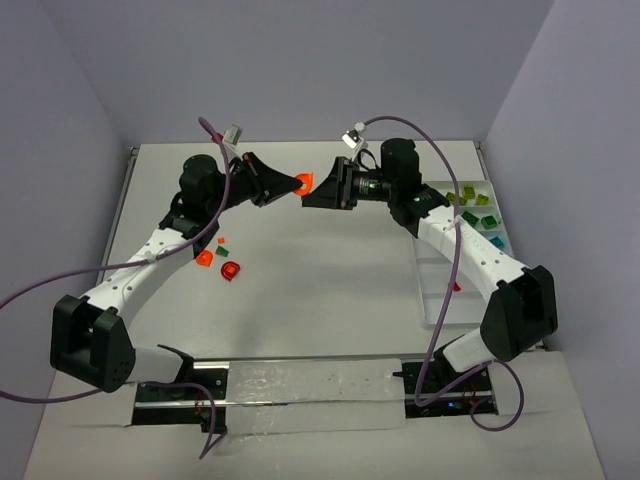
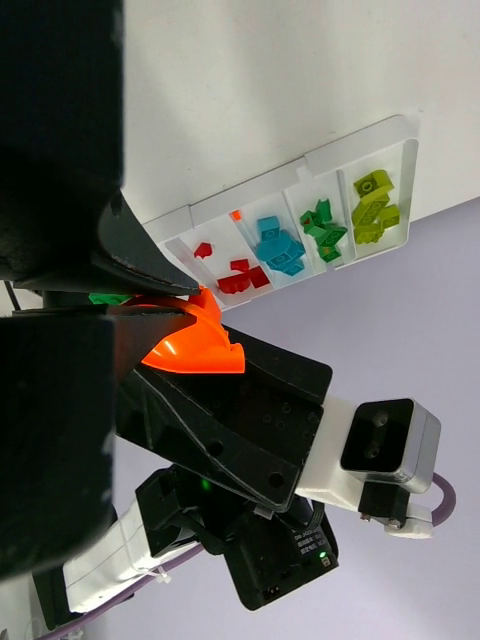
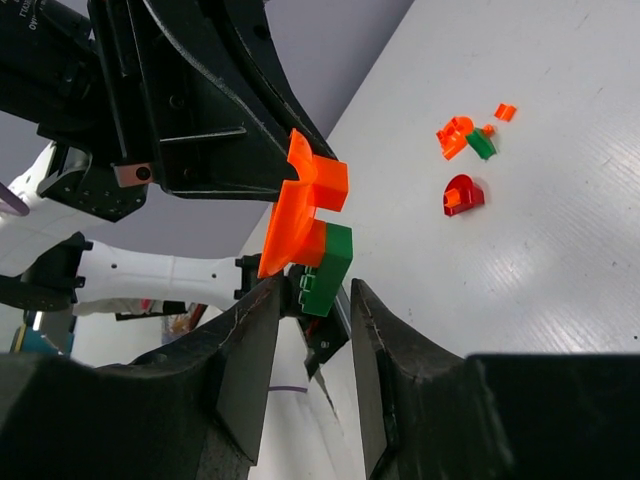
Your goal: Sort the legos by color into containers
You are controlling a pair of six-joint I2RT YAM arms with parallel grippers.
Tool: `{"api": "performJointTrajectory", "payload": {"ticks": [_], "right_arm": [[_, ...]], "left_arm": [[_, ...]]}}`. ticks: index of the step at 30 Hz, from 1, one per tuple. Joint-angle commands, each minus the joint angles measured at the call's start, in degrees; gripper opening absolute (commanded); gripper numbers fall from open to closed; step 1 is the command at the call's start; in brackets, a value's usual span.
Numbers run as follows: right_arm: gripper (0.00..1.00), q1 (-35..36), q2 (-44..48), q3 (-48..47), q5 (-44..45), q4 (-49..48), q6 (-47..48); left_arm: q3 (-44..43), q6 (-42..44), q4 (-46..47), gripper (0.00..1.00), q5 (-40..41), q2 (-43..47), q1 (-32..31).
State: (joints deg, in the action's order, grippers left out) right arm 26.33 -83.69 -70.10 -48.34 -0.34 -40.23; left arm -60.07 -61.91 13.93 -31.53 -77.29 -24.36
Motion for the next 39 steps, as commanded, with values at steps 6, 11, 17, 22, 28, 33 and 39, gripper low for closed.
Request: {"api": "performJointTrajectory", "payload": {"ticks": [6,11,17,22,28,33,39], "right_arm": [[0.27,0.7,-1.8,-3.5,0.2,-2.3,-1.5],[0.01,0.7,-2.1,-3.2,0.4,-2.2,-1.9],[0.00,-0.9,-1.3,-0.5,2.9,-0.9,-1.4],[0.00,-5.9,-0.5,0.5,7.6,3.5,1.5],[0.00,-9.5,-0.4,-0.9,13.4,10.6,6.0],[0.00,-10.6,-0.6,-1.0,14.1,15.2,10.3],[0.00,-22.5,-2.8,-4.6,17.4,29.9,26.2]], "left_arm": [[-2.8,-0.4,0.8,0.00,1.6,-0.4,-1.1],[-2.7,-1.4,1.6,0.00,1.7,-0.4,-1.0],[-1.4,-9.9,7.0,0.00,0.1,-0.6,0.8],[-1.5,-12.2,7.2,0.00,-1.6,0.1,1.2],[-0.1,-13.1,9.9,0.00,-2.4,0.9,1.2],[-0.6,-10.6,10.9,0.00,-3.0,0.6,1.2],[-9.8,14.5,-8.9,0.00,-0.5,0.2,0.3]]}}
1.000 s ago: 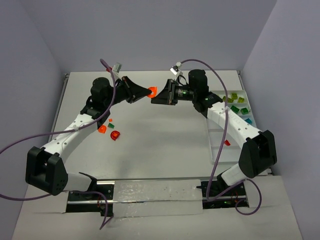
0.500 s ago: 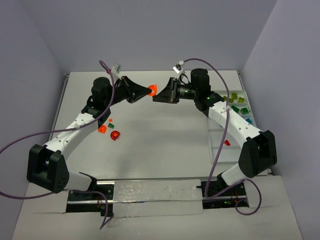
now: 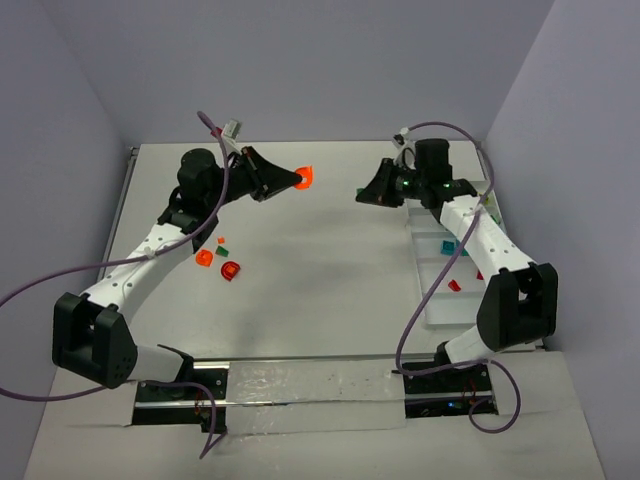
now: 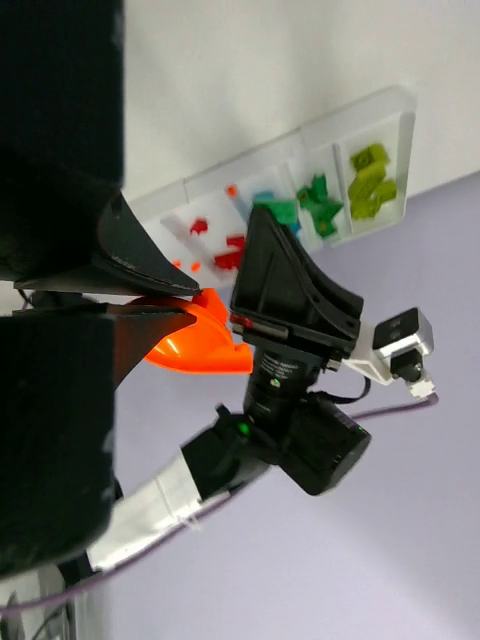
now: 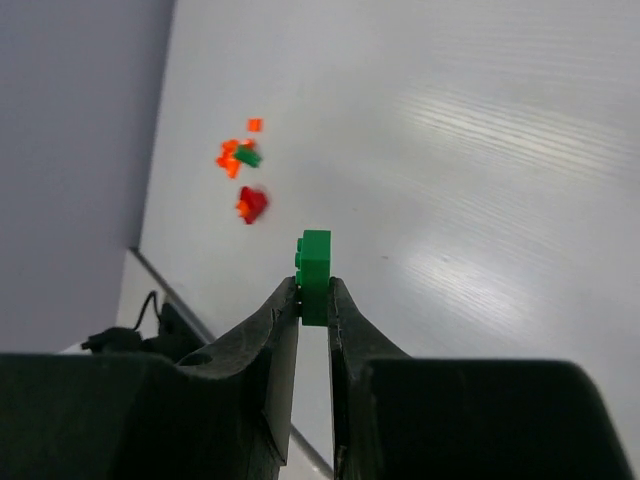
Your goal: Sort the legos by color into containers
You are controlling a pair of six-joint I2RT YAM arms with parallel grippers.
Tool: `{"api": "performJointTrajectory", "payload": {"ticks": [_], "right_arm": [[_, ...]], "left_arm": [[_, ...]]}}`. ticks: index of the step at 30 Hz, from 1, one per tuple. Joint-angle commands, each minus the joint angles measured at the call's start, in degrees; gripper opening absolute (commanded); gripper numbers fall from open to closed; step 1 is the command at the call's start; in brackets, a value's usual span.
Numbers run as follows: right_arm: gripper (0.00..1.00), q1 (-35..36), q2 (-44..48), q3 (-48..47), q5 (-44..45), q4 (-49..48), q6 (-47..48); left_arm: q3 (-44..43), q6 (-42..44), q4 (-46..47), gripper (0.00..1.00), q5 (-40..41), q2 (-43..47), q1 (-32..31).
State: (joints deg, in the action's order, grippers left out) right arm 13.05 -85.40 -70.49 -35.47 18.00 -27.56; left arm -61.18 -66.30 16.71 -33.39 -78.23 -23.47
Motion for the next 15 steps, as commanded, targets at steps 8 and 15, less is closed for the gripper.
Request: {"api": "performJointTrajectory", "payload": {"ticks": [8,15], "right_arm": [[0.00,-19.8,-8.3,-7.6,20.0,23.5,36.2],[0.00,-19.7,-18.8,-11.5,25.4,24.7,38.3]], "left_arm": [[-12.3,39.0,-30.2,0.00,12.0,1.3,-1.2],[-13.6,41.1,-32.3,0.00,12.7,-1.0,-1.4]]}}
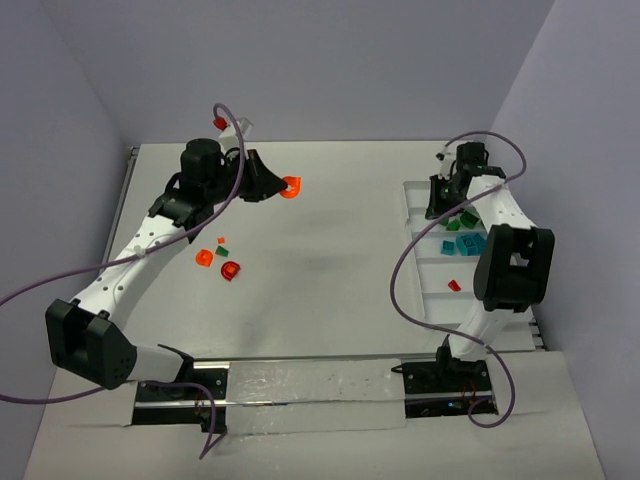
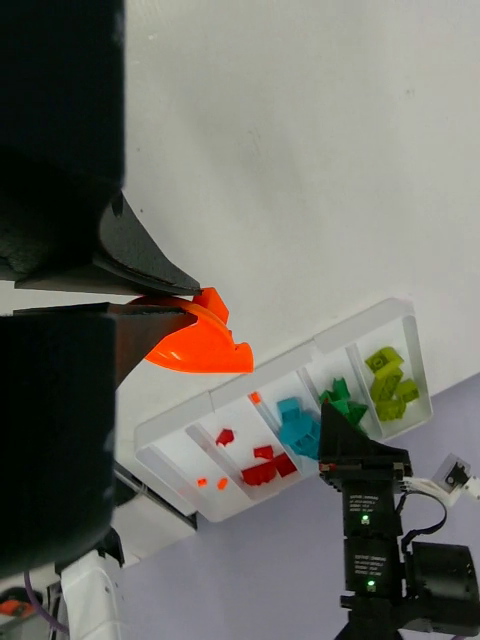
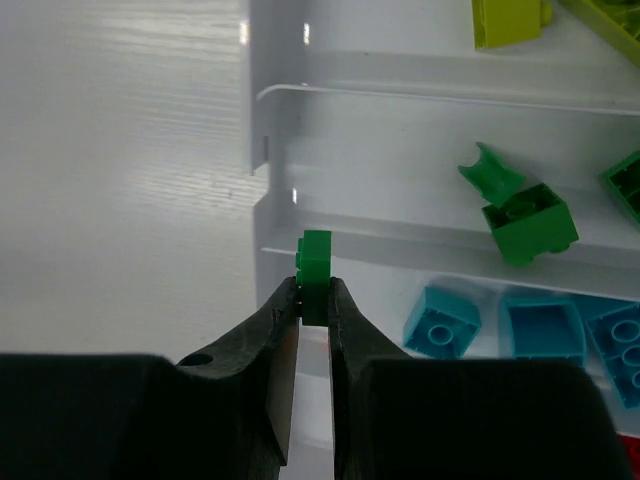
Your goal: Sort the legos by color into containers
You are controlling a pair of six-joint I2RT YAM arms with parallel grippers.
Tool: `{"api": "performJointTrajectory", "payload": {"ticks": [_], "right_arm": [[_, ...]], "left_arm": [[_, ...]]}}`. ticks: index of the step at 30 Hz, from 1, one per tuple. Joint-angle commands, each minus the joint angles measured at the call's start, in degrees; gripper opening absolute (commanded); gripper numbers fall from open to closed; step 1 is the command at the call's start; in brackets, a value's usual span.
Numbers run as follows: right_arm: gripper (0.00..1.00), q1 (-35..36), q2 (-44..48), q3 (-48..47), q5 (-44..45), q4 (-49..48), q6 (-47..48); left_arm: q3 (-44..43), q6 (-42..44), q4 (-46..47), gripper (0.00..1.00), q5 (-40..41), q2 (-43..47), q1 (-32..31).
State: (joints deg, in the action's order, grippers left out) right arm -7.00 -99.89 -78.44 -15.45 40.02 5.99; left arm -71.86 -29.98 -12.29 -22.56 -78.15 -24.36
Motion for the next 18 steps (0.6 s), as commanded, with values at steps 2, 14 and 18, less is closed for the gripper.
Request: {"api": "performJointTrajectory", "payload": {"ticks": [2,14,18], "right_arm": [[0.00,0.4,-5.5,-3.6,6.6,1.6,4.7],[0.15,0.4,-10.5,-6.1,9.0,-1.7,3.7],[0.47,0.4,-11.2,-6.8,9.2,-1.0,3.6]], "left_arm": [[-3.3,5.0,-3.8,0.00,2.1,-1.2,-0.5],[-2.0,4.8,-2.5,0.00,2.0,-1.4,-0.7],[-1.6,5.2,-2.5,0.00,2.2,-1.3,-0.7]]}}
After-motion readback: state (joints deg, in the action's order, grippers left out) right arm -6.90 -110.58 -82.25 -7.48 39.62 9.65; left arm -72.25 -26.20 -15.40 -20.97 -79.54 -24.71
